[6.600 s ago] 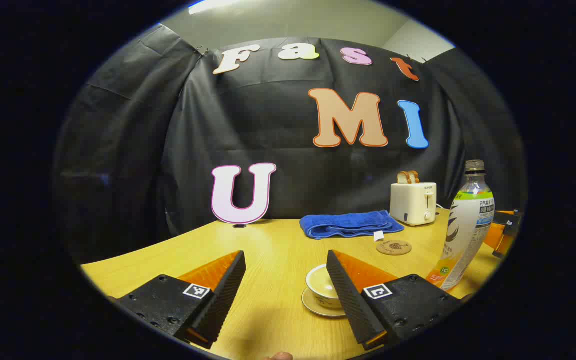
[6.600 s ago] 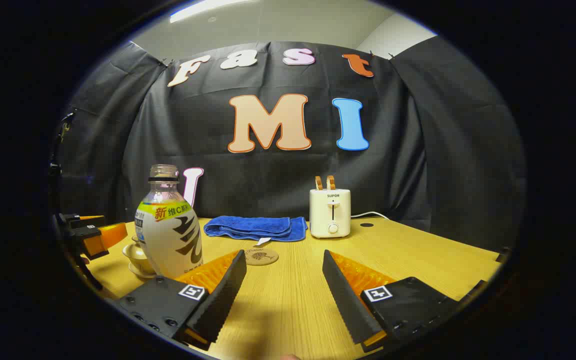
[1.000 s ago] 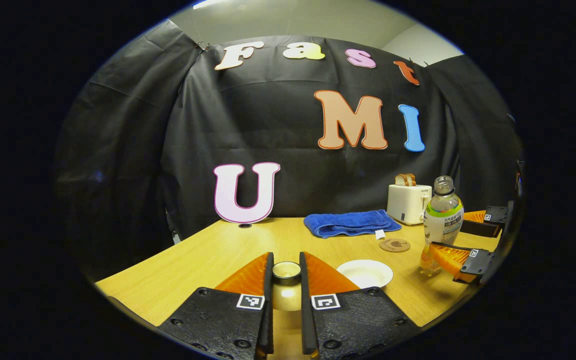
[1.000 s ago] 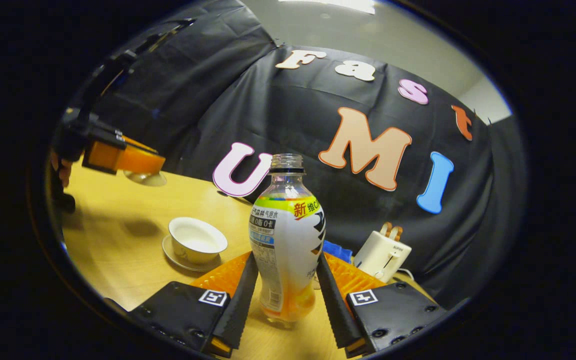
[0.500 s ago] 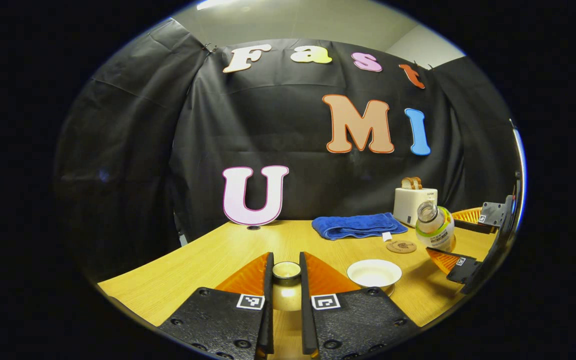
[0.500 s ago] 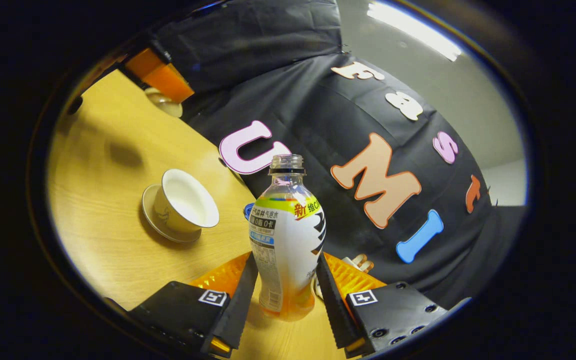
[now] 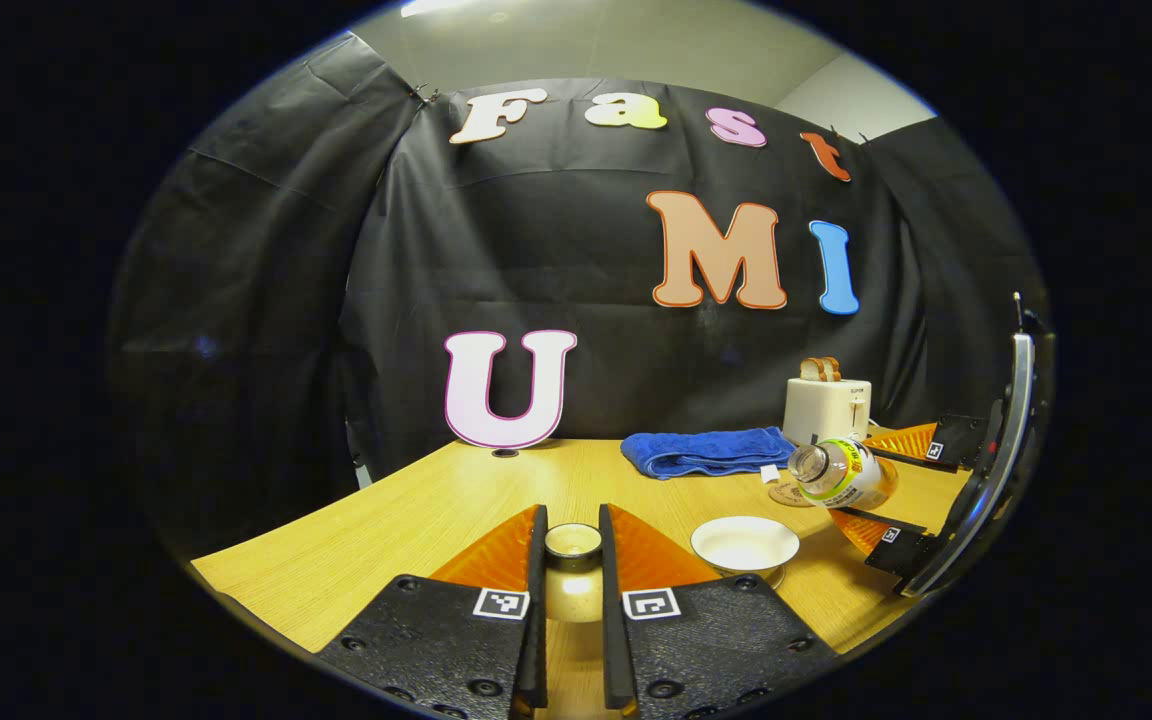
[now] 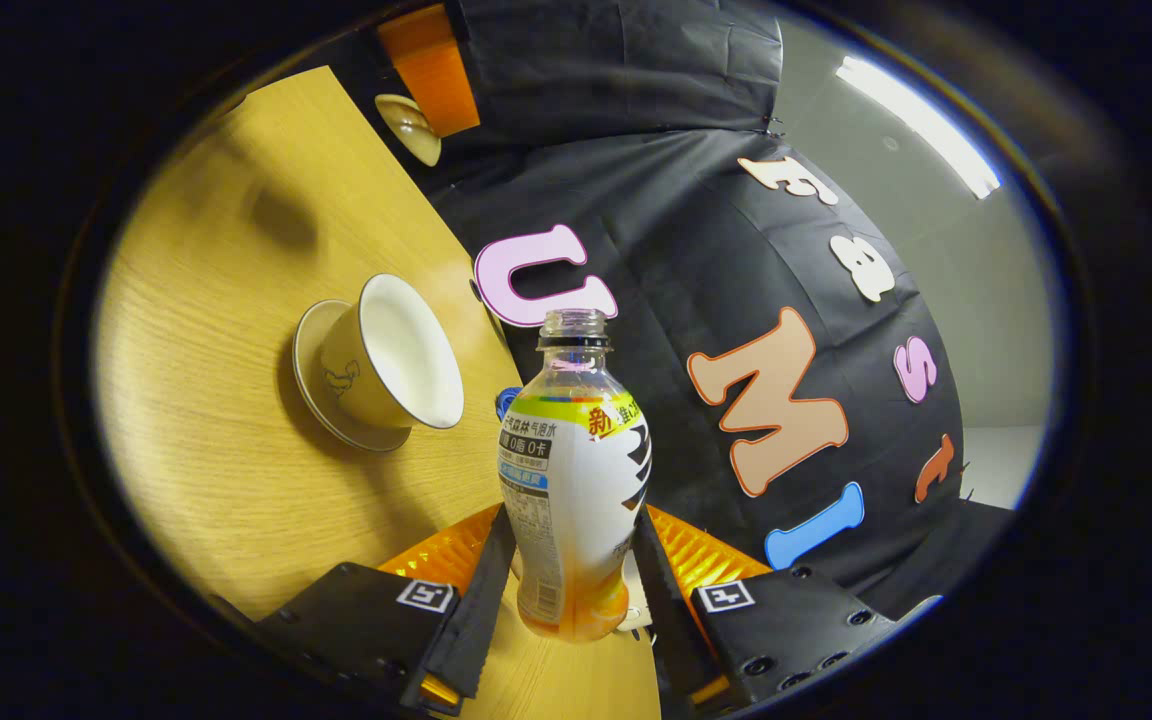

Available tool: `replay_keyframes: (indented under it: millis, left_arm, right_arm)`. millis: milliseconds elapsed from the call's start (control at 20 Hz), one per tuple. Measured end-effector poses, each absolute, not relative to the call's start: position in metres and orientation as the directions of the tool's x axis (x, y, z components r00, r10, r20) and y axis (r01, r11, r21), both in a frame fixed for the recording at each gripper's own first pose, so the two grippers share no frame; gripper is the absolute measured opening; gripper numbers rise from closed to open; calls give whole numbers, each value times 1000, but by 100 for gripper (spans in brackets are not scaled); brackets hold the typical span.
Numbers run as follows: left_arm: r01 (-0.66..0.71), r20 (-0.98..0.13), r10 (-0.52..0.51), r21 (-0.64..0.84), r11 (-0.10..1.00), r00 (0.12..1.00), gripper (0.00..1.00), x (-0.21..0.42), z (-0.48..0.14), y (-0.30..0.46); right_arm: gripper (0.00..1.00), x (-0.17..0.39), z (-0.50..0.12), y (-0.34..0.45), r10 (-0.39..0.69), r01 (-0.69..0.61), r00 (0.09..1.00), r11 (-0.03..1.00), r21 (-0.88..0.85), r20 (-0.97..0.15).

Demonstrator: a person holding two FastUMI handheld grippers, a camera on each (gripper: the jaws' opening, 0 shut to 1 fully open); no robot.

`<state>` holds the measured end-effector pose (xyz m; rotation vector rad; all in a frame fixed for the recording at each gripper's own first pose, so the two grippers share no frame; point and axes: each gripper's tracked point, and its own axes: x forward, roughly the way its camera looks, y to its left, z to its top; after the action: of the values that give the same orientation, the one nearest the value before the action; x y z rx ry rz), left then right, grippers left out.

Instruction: Open the teacup lid with one hand, grasp the water bottle and pour water into the teacup with the other hand; after pouring, place the water bottle on the coaster and then close the teacup lid.

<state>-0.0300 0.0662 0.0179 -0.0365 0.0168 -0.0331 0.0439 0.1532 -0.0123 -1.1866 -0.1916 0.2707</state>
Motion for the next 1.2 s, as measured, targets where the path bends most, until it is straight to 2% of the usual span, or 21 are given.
replay_keyframes:
  millis: [850,1200]
  left_arm:
    - [20,-26,-21,-56,998,999,19,-29,16,75]
    - [23,-28,-25,-63,998,999,19,-29,16,74]
  right_arm:
    - [72,42,5,162,422,12,907,-61,-998,-14]
    - [72,34,6,166,450,64,893,-169,-983,-19]
